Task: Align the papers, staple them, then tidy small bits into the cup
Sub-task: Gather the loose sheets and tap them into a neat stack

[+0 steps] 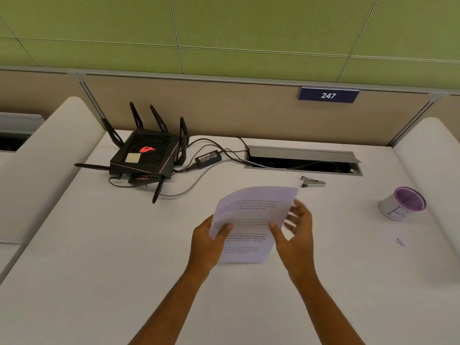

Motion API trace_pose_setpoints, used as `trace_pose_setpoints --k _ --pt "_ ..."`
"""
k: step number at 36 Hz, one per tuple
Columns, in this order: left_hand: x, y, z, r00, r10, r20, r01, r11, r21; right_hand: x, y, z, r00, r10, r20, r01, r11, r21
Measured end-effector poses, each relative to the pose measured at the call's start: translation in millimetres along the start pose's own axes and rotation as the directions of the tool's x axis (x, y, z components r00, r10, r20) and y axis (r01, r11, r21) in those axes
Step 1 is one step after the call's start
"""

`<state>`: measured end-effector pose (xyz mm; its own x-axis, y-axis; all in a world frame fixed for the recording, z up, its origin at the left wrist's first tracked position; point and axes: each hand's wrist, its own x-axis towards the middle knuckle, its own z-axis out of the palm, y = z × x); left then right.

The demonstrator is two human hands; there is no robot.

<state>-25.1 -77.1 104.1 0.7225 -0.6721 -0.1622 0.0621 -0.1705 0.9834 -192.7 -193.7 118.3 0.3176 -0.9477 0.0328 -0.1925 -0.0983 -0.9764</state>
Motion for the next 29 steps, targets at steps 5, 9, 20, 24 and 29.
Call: trace_pose_setpoints --k 5,9,20,24,29 --pt "9.0 8.0 -4.8 0.991 0.051 0.125 -0.069 0.987 0.143 27.7 -23.4 -17.3 0.986 -0.165 0.034 0.168 0.968 -0.185" --pt "17.5 7.6 -9.5 0.954 0.105 0.282 -0.174 0.957 0.233 40.3 -36.6 -23.8 0.931 -0.244 0.272 0.335 0.869 -0.363" --pt "27.0 -4.2 -45.8 0.918 0.009 0.397 -0.168 0.914 0.369 41.1 -10.9 -36.7 0.825 -0.182 0.535 0.441 0.8 -0.408" --pt "23.4 -27.1 -83.6 0.947 -0.158 0.281 0.053 0.936 0.349 35.4 -7.4 -50.8 0.851 -0.127 0.509 0.33 0.884 -0.332" --pt "15.7 -30.5 -96.6 0.929 -0.272 0.251 0.289 0.957 -0.032 26.2 -6.0 -60.7 0.903 -0.03 0.429 0.115 0.978 -0.173"
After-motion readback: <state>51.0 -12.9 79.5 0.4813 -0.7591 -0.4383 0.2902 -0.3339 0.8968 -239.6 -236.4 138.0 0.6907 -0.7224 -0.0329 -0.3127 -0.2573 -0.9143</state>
